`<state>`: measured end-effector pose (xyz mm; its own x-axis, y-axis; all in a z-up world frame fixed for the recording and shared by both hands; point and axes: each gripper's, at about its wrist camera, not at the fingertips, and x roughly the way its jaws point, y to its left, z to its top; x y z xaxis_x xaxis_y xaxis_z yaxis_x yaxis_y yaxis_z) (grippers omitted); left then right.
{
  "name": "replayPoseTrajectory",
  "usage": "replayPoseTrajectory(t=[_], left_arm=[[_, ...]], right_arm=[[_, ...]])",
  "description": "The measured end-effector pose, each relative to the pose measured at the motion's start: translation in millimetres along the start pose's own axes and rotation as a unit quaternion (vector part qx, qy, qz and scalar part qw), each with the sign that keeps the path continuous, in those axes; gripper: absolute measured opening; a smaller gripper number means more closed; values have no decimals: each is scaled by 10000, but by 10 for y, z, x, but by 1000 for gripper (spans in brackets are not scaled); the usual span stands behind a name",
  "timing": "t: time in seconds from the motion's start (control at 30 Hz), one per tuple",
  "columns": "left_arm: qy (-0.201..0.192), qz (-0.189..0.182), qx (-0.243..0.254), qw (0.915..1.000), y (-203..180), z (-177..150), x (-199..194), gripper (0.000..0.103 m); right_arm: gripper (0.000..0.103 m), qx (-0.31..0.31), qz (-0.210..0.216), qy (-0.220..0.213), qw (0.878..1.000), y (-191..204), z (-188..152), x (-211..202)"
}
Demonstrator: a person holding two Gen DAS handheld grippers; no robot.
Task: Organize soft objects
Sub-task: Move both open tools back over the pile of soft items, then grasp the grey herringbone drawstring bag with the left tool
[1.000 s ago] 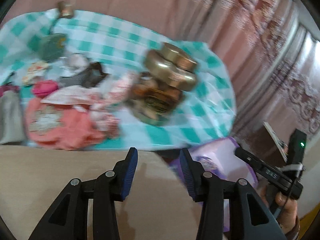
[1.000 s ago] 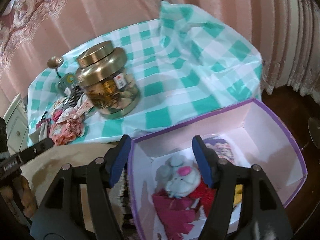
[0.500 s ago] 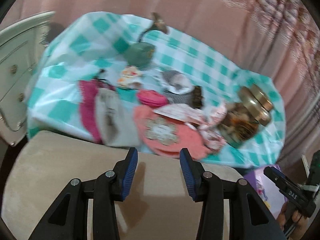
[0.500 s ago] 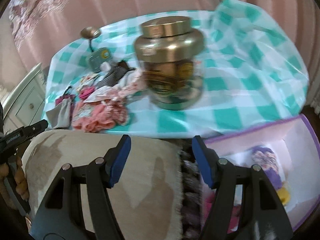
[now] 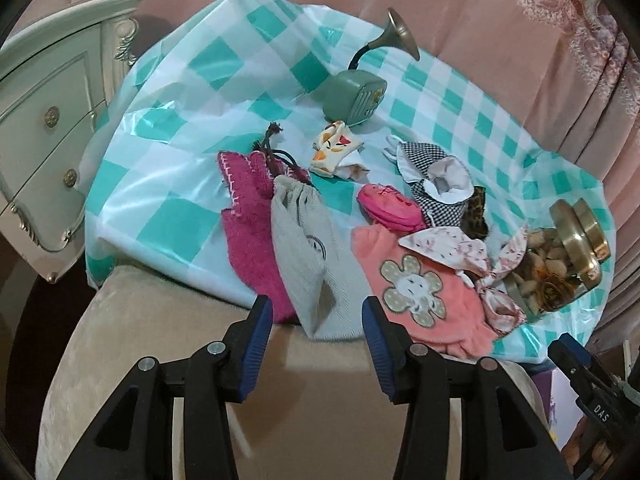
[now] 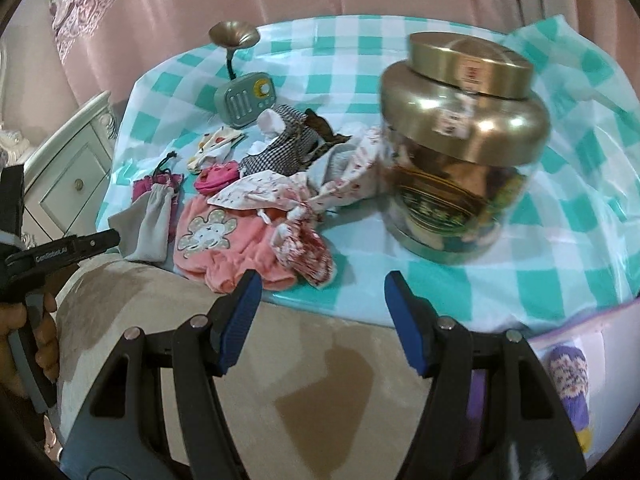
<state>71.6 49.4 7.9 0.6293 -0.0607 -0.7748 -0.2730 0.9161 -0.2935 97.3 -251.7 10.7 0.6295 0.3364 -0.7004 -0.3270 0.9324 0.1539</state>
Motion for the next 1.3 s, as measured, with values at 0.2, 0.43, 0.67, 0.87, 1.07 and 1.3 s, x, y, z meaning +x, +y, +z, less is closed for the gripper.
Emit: replayPoseTrajectory(t=[0.2, 0.43, 0.67, 0.87, 1.07, 1.3], left_arm=[[196, 147, 142, 9996, -33, 177, 232, 53], [496, 558, 419, 9963, -167, 313, 535, 58], [664, 981, 885, 9890, -327, 318, 752, 52], [317, 1208, 1322, 9833, -488, 216, 674, 21], [111, 1133, 1367, 9841, -511, 183, 585, 12], [-151, 1024, 1437, 9842, -562, 150, 505, 10]], right_arm=[[68, -182, 33, 131, 9997, 132, 123, 220], [68, -402, 56, 269, 9988, 245, 240, 463], [68, -445, -72, 436, 9980, 270, 319, 677], [68, -565, -278, 570, 9964, 318, 369, 863], [68, -673, -509, 627, 9945, 366, 407, 1022], [68, -619, -709, 671, 9933, 336, 454, 1169]])
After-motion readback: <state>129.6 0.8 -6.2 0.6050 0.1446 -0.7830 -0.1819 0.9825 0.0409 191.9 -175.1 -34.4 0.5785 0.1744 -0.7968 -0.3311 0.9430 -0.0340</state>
